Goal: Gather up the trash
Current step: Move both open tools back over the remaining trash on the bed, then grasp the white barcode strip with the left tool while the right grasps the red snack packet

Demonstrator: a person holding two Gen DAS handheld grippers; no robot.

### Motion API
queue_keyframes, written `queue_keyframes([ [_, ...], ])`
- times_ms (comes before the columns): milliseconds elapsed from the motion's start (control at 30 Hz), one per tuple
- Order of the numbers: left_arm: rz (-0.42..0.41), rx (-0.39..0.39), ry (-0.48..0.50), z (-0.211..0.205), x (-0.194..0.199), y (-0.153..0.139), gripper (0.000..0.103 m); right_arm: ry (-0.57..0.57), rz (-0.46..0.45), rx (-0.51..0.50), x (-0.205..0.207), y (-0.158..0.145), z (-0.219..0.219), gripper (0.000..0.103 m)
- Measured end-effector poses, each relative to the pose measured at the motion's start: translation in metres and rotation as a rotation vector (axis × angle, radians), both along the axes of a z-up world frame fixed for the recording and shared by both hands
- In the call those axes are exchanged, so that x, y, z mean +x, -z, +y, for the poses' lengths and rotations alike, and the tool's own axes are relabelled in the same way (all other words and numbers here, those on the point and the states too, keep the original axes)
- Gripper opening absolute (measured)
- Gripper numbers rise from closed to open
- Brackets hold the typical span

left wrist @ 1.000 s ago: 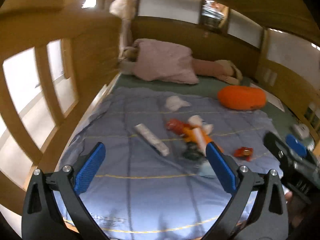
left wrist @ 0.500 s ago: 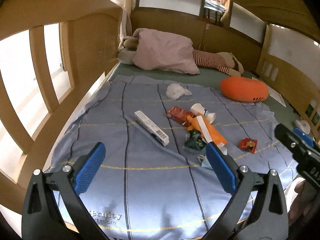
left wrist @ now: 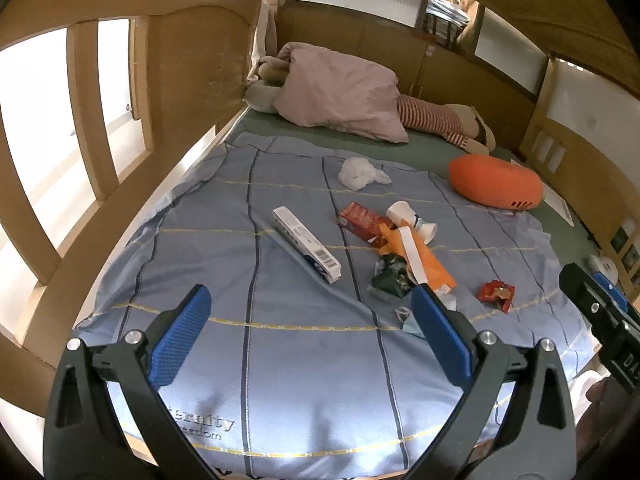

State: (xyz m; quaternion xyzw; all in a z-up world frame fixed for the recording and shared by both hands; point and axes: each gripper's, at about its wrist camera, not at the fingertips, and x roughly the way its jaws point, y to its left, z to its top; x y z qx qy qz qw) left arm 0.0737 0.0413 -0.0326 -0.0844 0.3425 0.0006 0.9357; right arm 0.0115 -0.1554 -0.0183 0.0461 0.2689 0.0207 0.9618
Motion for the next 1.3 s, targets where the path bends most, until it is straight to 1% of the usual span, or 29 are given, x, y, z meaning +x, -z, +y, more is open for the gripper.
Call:
queue_keyframes([
  [100, 0.001, 0.012, 0.008, -0.002, -0.001, 0.000, 0.100, 0.002, 0.001, 0.005, 0.000, 0.000, -0.001, 0.100],
  [267, -0.001, 0.000, 0.015, -0.002, -0.003, 0.000, 0.100, 0.008, 0.004, -0.005, 0.004, 0.003, 0.001, 0.100],
  [333, -0.011, 0.016, 0.014, -0.001, -0.002, 0.005, 0.100, 0.011, 0.015, -0.006, 0.011, 0.006, 0.003, 0.100],
  [400, 0.002, 0.060, 0.009, -0.001, 0.004, 0.014, 0.100, 0.013, 0.000, -0.008, 0.017, 0.008, 0.003, 0.100],
  [433, -0.008, 0.077, 0.014, -0.002, 0.007, 0.015, 0.100, 0.020, -0.002, -0.020, 0.020, 0.010, 0.003, 0.100],
  [500, -0.012, 0.089, 0.034, -0.005, 0.013, 0.015, 0.100, 0.023, 0.021, -0.022, 0.029, 0.016, 0.004, 0.100],
  [567, 0.002, 0.088, 0.060, -0.008, 0.017, 0.017, 0.100, 0.020, 0.053, -0.001, 0.037, 0.020, -0.001, 0.100],
  [633, 0.016, 0.094, 0.081, -0.011, 0.018, 0.018, 0.100, 0.034, 0.044, 0.022, 0.038, 0.018, -0.012, 0.100],
  [700, 0.024, 0.103, 0.096, -0.013, 0.019, 0.018, 0.100, 0.093, 0.025, 0.054, 0.039, 0.017, -0.035, 0.100],
  [733, 0.027, 0.104, 0.095, -0.013, 0.020, 0.018, 0.100, 0.131, 0.029, 0.089, 0.042, 0.019, -0.051, 0.100],
  [800, 0.060, 0.077, 0.098, -0.012, 0.029, 0.023, 0.100, 0.188, 0.056, 0.133, 0.052, 0.026, -0.075, 0.100],
  [833, 0.088, 0.050, 0.103, -0.012, 0.039, 0.028, 0.100, 0.232, 0.080, 0.147, 0.060, 0.032, -0.090, 0.100],
  [867, 0.112, 0.038, 0.108, -0.014, 0.049, 0.032, 0.100, 0.252, 0.097, 0.160, 0.064, 0.036, -0.097, 0.100],
  [933, 0.141, 0.051, 0.114, -0.022, 0.071, 0.041, 0.100, 0.302, 0.160, 0.206, 0.079, 0.051, -0.117, 0.100],
  [967, 0.143, 0.061, 0.104, -0.025, 0.080, 0.044, 0.100, 0.327, 0.200, 0.228, 0.088, 0.061, -0.125, 0.100],
  [1000, 0.152, 0.060, 0.087, -0.026, 0.095, 0.049, 0.100, 0.333, 0.216, 0.234, 0.093, 0.065, -0.126, 0.100],
  [1033, 0.184, 0.034, 0.068, -0.025, 0.117, 0.057, 0.100, 0.334, 0.230, 0.235, 0.098, 0.069, -0.125, 0.100],
  [1133, 0.232, -0.020, -0.001, -0.021, 0.160, 0.076, 0.098, 0.341, 0.237, 0.143, 0.115, 0.077, -0.113, 0.099],
  [1167, 0.256, -0.015, -0.033, -0.019, 0.179, 0.085, 0.095, 0.352, 0.236, 0.122, 0.120, 0.080, -0.112, 0.099],
  [1200, 0.284, -0.009, -0.054, -0.018, 0.192, 0.094, 0.091, 0.369, 0.245, 0.123, 0.127, 0.085, -0.115, 0.099],
  [1233, 0.331, -0.015, -0.073, -0.015, 0.210, 0.108, 0.090, 0.386, 0.252, 0.132, 0.130, 0.089, -0.119, 0.099],
  [1267, 0.365, -0.016, -0.083, -0.012, 0.219, 0.117, 0.087, 0.402, 0.261, 0.149, 0.134, 0.093, -0.124, 0.099],
  [1300, 0.406, -0.023, -0.101, -0.008, 0.231, 0.131, 0.073, 0.408, 0.282, 0.169, 0.139, 0.098, -0.131, 0.099],
])
